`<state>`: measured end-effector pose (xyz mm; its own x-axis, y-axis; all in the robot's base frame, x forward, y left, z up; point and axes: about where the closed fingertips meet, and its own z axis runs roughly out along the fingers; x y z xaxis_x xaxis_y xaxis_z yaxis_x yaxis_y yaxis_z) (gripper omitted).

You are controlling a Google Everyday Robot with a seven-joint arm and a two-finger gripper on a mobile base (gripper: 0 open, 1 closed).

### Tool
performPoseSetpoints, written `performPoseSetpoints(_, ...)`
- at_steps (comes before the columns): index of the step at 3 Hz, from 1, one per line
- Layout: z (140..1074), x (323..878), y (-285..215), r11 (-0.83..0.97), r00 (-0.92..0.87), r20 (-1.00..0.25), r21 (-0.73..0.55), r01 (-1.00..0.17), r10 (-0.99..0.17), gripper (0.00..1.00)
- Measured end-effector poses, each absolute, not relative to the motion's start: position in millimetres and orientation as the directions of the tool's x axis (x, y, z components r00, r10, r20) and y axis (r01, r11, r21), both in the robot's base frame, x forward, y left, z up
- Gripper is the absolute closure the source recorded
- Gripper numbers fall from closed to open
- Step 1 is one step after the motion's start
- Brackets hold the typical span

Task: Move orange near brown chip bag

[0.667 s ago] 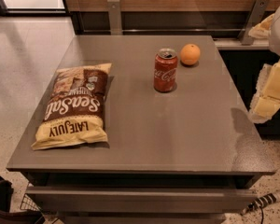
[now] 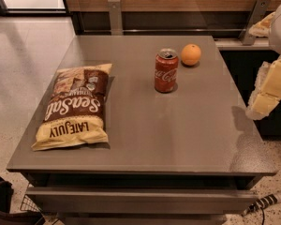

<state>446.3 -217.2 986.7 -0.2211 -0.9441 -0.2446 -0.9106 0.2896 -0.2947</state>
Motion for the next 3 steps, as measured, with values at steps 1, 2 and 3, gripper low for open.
performPoseSetpoints(1,982,481,-226,0.356,-0.238,-0.356,-0.317,-0.879,-0.904,0.0)
performPoseSetpoints(2,967,527,-235,0.452,-0.249,-0.519,-0.312,-0.836,-0.818,0.0)
performPoseSetpoints(3,953,575,-237,0.548,-0.246,-0.657,-0.302,-0.78,-0.713,0.0)
